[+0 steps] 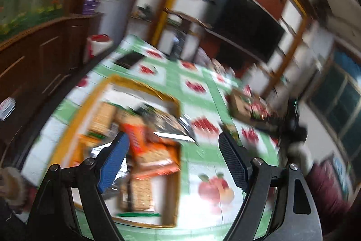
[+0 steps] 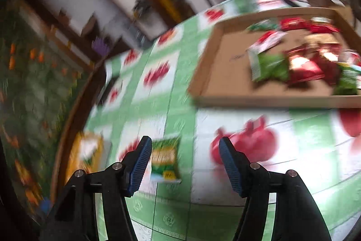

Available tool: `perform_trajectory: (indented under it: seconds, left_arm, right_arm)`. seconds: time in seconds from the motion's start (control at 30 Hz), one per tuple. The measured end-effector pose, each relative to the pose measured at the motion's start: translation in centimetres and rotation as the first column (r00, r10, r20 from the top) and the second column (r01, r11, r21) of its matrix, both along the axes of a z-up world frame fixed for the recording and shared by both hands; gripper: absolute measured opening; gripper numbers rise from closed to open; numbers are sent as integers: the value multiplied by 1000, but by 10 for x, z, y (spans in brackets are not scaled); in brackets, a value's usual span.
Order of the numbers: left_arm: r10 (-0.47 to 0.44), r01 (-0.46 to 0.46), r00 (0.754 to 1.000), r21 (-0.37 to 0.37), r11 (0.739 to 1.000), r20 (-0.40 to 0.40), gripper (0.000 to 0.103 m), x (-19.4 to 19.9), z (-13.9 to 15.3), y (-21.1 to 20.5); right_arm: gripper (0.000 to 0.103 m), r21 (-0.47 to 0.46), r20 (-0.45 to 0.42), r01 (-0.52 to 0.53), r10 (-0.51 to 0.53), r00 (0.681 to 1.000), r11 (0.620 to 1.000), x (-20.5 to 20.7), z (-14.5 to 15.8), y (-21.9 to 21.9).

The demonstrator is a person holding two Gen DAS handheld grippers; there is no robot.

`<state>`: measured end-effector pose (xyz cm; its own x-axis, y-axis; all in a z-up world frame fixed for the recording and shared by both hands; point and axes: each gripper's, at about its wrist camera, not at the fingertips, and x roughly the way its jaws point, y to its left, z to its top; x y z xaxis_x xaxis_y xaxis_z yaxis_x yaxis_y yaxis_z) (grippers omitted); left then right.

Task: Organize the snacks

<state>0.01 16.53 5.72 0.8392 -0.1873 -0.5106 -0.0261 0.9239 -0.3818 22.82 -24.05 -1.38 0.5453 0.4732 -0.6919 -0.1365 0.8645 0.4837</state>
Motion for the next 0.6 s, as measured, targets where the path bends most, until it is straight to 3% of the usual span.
perform_trajectory:
  seconds: [0.13, 0.37, 0.4, 0.43, 0.6]
  left_arm:
    - [77, -77, 997, 6, 997, 24, 82, -14, 5, 20]
    - [90, -90, 996, -2, 996, -5, 82, -17, -7, 24]
    - [87, -87, 996, 1, 996, -9, 82, -17, -8, 22]
    - [84, -84, 996, 8, 996, -14, 82, -16, -9, 20]
    - [66, -64, 997, 32, 997, -43, 82, -16, -14, 12]
  right_arm:
    - [66, -76, -6, -49, 49, 999, 996, 5, -15, 44]
    - [65, -187, -31, -70, 65, 997, 980, 13, -32, 84]
    - [59, -200, -39, -81, 75, 996, 976, 12, -34, 88]
    - [42, -223, -26, -82, 79, 997, 971, 9, -33, 90]
    - [40, -224, -35, -130, 125, 992, 966, -8, -35, 94]
